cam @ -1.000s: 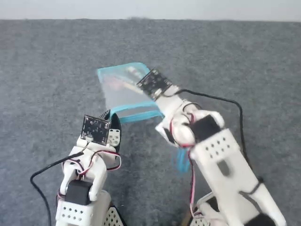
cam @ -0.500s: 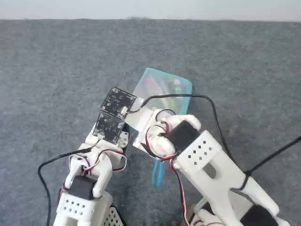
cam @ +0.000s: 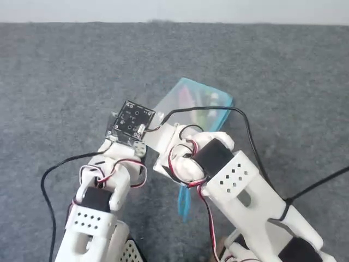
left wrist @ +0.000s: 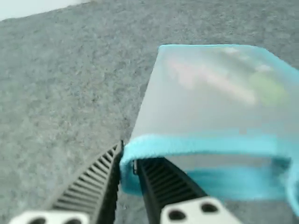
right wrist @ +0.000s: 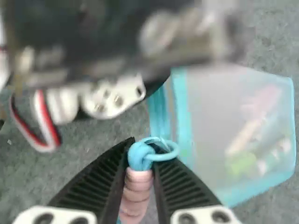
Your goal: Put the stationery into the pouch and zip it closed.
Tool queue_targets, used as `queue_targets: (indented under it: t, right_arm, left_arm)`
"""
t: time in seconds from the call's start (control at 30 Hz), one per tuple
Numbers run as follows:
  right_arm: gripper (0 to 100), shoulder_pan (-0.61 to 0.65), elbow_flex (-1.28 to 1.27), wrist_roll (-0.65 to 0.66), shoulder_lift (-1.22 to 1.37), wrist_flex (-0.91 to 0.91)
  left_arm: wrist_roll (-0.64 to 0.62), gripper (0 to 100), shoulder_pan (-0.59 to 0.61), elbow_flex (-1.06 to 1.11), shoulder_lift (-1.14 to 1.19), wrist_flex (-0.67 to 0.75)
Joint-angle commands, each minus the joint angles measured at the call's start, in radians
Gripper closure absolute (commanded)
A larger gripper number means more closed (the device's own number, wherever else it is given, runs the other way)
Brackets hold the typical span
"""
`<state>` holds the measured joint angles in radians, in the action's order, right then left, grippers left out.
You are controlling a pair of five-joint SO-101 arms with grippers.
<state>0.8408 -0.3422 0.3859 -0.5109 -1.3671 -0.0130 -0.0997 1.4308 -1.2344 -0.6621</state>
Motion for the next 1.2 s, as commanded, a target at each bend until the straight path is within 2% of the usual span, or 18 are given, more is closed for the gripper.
queue_targets:
  t: [0.0, 0.1, 0.37, 0.57, 0.67, 0.97, 1.17]
  right_arm:
    - [78.2, -0.028, 0.072, 0.017, -0.019, -0.082]
    - [73.1, -0.028, 0.072, 0.017, -0.022, -0.151]
    - [73.2, -0.035, 0.009, 0.02, -0.242, -0.189]
    - [73.1, -0.111, -0.351, 0.087, -0.317, 0.065]
    - [72.7, -0.15, -0.453, 0.097, -0.317, 0.176]
    - [68.4, -0.188, -0.48, 0.144, -0.314, 0.249]
    - [68.4, -0.194, -0.477, 0.144, -0.157, 0.348]
  left_arm:
    - [-0.02, 99, 0.034, -0.071, 0.014, 0.029]
    - [-0.021, 99, 0.034, -0.076, 0.015, 0.026]
    - [-0.021, 99, 0.035, -0.113, 0.015, -0.02]
    - [-0.018, 99, 0.035, -0.116, 0.015, -0.026]
    - [-0.017, 99, 0.035, -0.114, 0.015, -0.026]
    - [-0.017, 99, 0.028, -0.116, 0.015, -0.026]
    - [-0.017, 99, 0.026, -0.116, 0.015, -0.026]
